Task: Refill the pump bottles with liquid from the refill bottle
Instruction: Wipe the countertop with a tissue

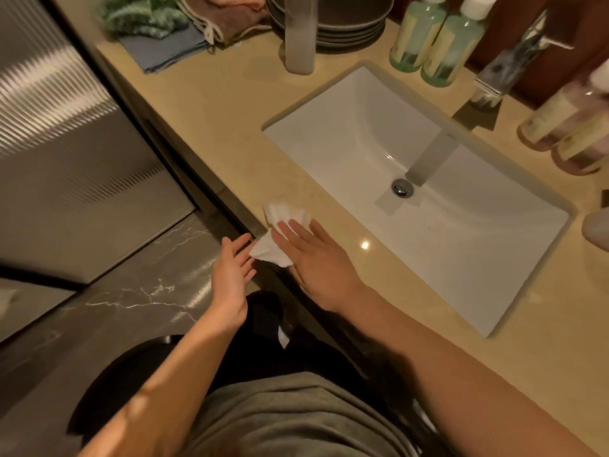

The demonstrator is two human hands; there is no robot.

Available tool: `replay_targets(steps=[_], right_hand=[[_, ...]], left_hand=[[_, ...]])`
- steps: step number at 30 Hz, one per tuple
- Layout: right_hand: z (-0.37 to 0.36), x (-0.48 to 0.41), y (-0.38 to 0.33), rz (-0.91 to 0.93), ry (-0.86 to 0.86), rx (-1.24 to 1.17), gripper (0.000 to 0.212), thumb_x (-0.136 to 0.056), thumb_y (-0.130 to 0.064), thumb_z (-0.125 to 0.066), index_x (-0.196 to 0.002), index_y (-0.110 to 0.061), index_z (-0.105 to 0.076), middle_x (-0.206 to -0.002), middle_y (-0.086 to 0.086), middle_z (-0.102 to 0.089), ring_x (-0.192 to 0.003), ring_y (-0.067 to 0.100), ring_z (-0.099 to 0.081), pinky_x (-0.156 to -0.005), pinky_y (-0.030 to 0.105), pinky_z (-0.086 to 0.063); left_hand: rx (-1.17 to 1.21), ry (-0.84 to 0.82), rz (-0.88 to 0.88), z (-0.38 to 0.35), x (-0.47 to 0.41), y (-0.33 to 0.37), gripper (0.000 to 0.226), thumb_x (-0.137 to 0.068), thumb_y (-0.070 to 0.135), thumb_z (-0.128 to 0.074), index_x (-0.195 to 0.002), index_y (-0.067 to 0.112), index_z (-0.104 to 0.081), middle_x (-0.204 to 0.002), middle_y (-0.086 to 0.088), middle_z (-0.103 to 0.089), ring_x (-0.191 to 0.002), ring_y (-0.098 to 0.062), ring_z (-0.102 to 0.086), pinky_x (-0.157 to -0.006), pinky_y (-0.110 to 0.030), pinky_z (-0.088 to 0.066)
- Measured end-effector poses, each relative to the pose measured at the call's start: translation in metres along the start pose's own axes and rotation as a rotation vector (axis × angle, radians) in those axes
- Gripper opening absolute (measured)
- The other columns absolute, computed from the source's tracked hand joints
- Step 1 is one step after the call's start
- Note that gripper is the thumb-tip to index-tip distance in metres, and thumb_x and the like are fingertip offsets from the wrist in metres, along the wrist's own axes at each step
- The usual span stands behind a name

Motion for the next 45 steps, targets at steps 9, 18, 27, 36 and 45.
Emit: replay_targets(steps=[9,18,27,36,45], right_hand=[[-0.001,0.026,-0.003,-0.310,-0.072,0.042,0.059,-0.088,-0.030,-0.028,-0.143,-0.011,-0.038,-0.148,0.007,-0.039,-0.136,0.024,-0.037,-0.111,0.050,-0.019],[0.003,0.044,0.007,-0.537,-0.067,0.062,0.059,-0.094,-0.030,-0.035,-0.150,-0.017,-0.021,-0.152,0.008,-0.028,-0.140,0.028,-0.028,-0.113,0.048,-0.012],[0.000,-0.095,-0.005,-0.591,-0.049,0.049,0.059,-0.090,-0.034,-0.027,-0.145,-0.013,-0.036,-0.147,0.011,-0.040,-0.135,0.032,-0.038,-0.108,0.050,-0.019],[-0.009,-0.070,-0.049,-0.576,-0.020,-0.014,0.058,-0.096,-0.030,-0.034,-0.150,-0.015,-0.021,-0.155,0.001,-0.019,-0.143,0.018,-0.016,-0.117,0.043,-0.008],[0.011,0.006,-0.040,-0.874,-0.125,-0.029,0.058,-0.095,-0.030,-0.026,-0.150,-0.015,-0.018,-0.153,0.007,-0.023,-0.140,0.026,-0.024,-0.116,0.029,0.000]], left_hand=[[0.001,-0.001,-0.003,-0.008,-0.030,0.019,0.048,-0.103,0.038,-0.021,-0.137,0.012,-0.043,-0.141,-0.007,-0.046,-0.124,-0.020,-0.049,-0.108,-0.037,-0.035],[0.020,0.136,0.001,0.011,-0.100,0.069,0.046,-0.102,0.036,-0.026,-0.141,0.016,-0.038,-0.147,-0.004,-0.036,-0.131,-0.018,-0.040,-0.112,-0.035,-0.029],[0.056,0.230,0.023,0.021,-0.159,0.112,0.049,-0.102,0.035,-0.019,-0.144,0.011,-0.031,-0.150,-0.007,-0.032,-0.136,-0.019,-0.033,-0.111,-0.031,-0.022],[0.083,0.143,-0.022,0.012,-0.195,0.137,0.050,-0.102,0.034,-0.022,-0.147,0.010,-0.024,-0.151,-0.008,-0.030,-0.136,-0.020,-0.032,-0.114,-0.029,-0.022],[0.015,0.112,-0.073,0.024,-0.199,0.139,0.045,-0.103,0.020,-0.027,-0.147,0.010,-0.021,-0.148,-0.007,-0.031,-0.134,-0.017,-0.032,-0.097,-0.013,-0.026]])
Point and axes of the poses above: each hand's wrist, its own x-axis away from the middle knuckle, its own z-axis out of the back of the hand, y = z × x, the point moved 2 cm from there along -x, towards the middle knuckle
